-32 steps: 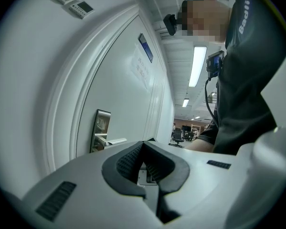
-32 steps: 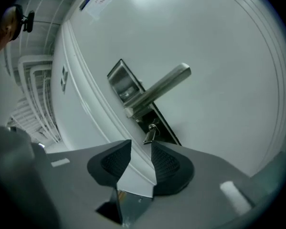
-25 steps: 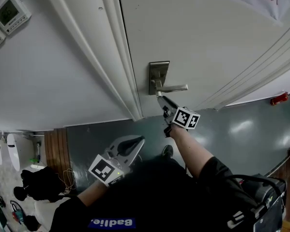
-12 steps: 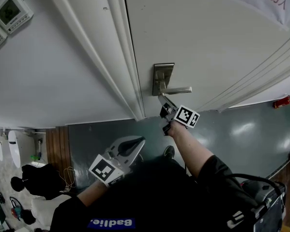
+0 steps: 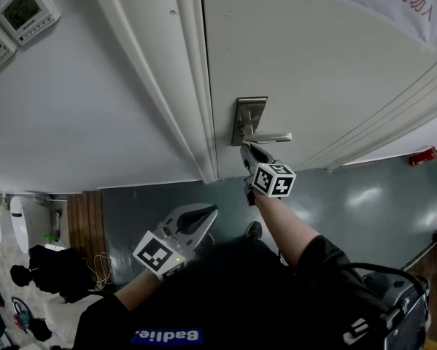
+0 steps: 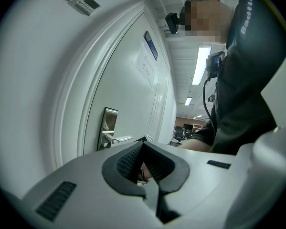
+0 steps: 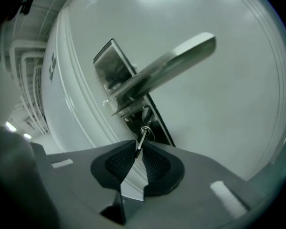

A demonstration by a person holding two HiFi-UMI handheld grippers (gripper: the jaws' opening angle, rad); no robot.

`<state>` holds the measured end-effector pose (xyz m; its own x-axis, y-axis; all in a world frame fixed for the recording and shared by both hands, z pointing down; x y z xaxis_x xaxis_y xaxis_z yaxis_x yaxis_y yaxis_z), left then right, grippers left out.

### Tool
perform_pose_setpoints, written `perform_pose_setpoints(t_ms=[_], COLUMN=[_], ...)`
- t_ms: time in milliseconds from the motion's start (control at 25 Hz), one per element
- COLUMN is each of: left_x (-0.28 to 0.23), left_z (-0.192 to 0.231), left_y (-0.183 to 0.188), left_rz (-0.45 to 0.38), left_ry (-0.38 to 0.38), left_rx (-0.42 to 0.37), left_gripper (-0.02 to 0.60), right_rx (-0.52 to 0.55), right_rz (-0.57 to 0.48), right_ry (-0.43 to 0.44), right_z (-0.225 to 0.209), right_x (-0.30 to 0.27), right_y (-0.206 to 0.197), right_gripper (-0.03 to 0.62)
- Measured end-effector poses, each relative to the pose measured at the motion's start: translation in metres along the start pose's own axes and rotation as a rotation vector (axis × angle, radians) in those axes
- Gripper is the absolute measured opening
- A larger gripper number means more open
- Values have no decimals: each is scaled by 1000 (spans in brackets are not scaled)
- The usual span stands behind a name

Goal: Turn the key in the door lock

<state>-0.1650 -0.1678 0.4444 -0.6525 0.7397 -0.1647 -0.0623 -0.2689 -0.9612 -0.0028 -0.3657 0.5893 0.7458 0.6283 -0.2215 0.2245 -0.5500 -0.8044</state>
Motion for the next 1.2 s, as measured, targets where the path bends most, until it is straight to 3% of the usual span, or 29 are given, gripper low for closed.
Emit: perform_pose_setpoints(t_ms=[440, 680, 920, 1200], left_x=[11, 17, 21, 20], left_z=[2, 4, 3, -3], left_y=[-1, -3, -3, -3], left_rz=[-3, -4, -1, -6], left_ry=[-4, 1, -5, -21], left_rx=[-5, -10, -8, -8], left_gripper=[-8, -8, -8, -8], right_rx=[579, 866, 1248, 1594], right_rz=[204, 302, 430, 528], right_ry=[-243, -321, -410, -474], right_z=[24, 30, 36, 35], right_x=[-8, -12, -16, -17], right_y=[-1, -5, -13, -24], right_gripper=[55, 56, 49, 48])
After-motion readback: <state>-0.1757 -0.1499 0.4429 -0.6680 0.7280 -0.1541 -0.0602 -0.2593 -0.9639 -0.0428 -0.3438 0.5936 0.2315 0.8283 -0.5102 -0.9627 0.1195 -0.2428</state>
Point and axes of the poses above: the fingertips, and each gripper's own axes: x backward along the fingers, z to its left, y out of its top, the point moved 7 cm from there along x, backward along the fingers, and after that the axes turned 9 degrees about y, right-handed, at the moved point
